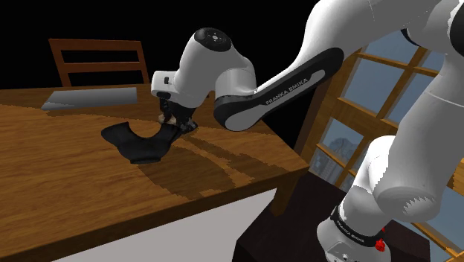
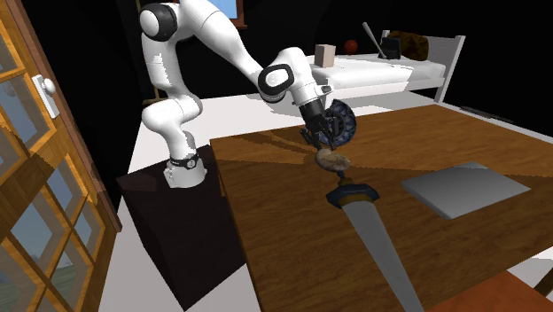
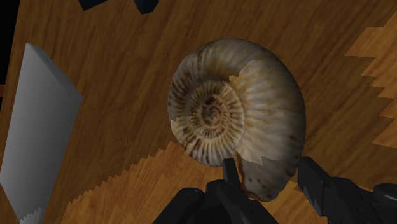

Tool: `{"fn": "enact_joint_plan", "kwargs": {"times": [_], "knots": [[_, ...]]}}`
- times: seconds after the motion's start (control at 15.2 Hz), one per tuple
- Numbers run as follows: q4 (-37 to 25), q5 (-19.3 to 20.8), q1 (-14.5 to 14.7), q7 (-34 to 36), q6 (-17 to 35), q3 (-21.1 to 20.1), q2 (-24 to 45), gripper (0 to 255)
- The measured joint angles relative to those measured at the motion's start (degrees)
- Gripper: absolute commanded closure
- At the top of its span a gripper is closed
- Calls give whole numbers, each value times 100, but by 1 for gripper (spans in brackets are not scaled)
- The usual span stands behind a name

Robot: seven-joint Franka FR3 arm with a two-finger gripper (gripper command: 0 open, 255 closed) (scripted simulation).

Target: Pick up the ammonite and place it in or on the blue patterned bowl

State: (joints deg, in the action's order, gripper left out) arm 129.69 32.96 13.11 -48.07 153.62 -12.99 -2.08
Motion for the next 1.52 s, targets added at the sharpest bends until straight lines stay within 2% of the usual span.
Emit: {"fn": "enact_joint_plan", "kwargs": {"times": [0.46,1.52], "knots": [[-7,-40,4,-38,-27,0,-20,255],[-596,-988,153,-971,-1020,40,-539,255]]}}
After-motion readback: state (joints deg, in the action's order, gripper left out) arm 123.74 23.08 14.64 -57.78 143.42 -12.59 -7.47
